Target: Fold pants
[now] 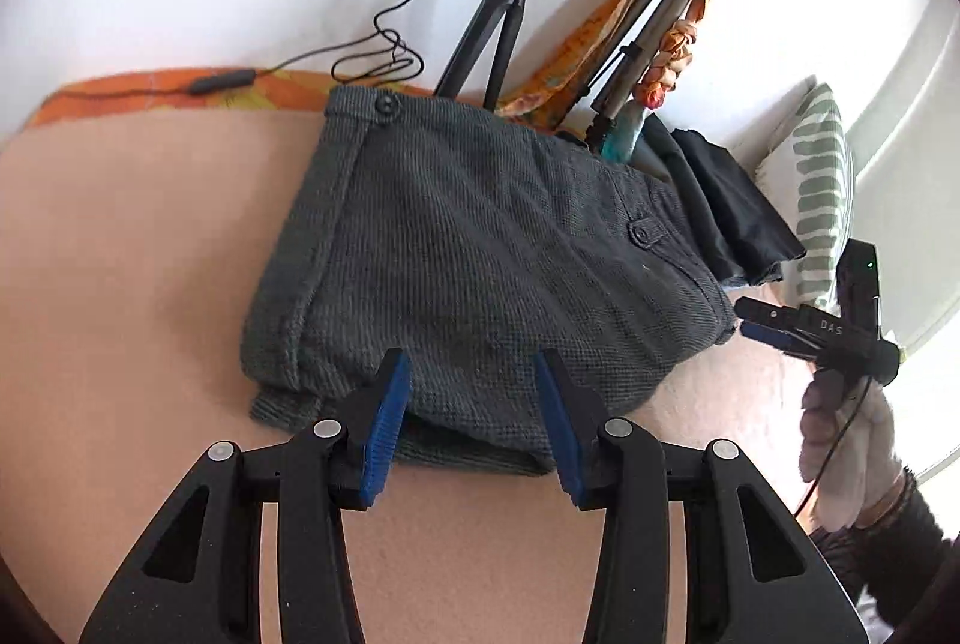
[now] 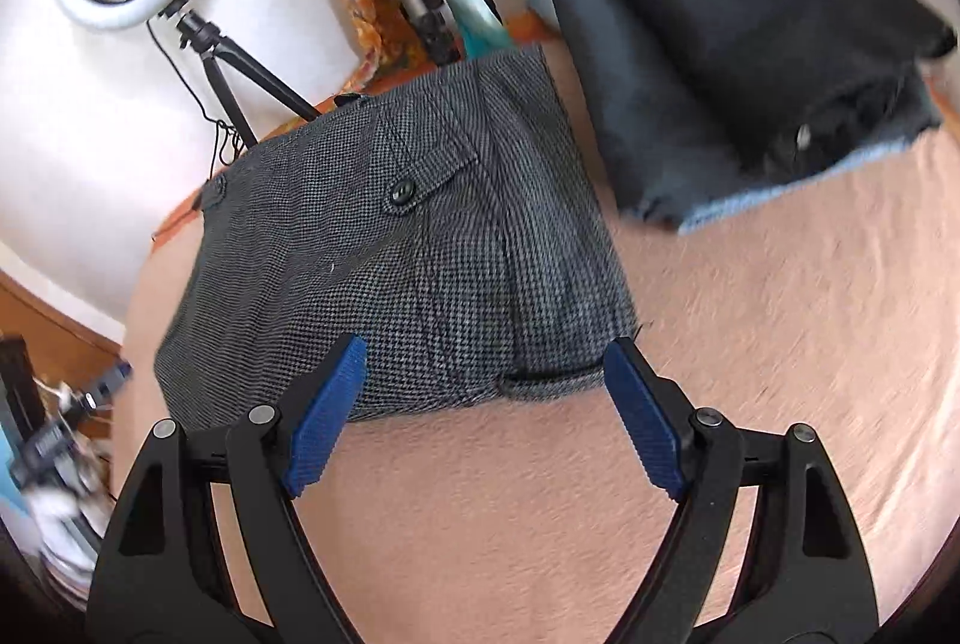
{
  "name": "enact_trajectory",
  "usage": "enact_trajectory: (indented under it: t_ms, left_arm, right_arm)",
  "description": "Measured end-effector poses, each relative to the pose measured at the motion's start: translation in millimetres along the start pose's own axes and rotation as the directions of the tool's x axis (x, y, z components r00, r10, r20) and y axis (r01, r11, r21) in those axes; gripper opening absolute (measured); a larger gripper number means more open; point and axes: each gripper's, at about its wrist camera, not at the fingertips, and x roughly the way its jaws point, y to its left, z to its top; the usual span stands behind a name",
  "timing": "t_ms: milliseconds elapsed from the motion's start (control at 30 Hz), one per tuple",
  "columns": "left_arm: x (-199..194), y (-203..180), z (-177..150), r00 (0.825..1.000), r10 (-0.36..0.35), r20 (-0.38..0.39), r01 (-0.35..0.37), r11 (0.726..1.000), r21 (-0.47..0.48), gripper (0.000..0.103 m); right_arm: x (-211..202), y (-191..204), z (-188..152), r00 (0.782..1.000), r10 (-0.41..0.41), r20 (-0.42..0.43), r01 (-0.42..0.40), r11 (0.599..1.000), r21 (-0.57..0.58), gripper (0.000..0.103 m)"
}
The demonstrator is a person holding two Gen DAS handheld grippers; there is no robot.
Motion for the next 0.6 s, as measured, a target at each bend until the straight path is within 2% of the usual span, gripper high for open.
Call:
enact_trajectory:
  t_ms: [100, 367, 600]
  left_arm:
    - [11.5, 0.6, -15.2, 0.999, -0.046, -0.024, 0.044, 0.996, -0.083, 0.042]
    - [30.4, -2.3, -24.8, 0.993, -0.115, -0.010, 0.111, 0.975, -0.191, 0.042]
    - [43.1, 8.1, -26.9, 0.996, -0.089, -0.013, 0.084, 0.970, -0.228, 0.042]
  right_arm:
    - [13.1, -3.0, -3.7, 0.999, 0.039, -0.030, -0.038, 0.998, 0.051, 0.084]
    - [24.7, -18.8, -12.1, 0.993, 0.104, -0.059, -0.092, 0.981, 0.173, 0.084]
    - [26.7, -28.7, -22.8, 0.978, 0.191, -0.085, -0.163, 0.952, 0.260, 0.084]
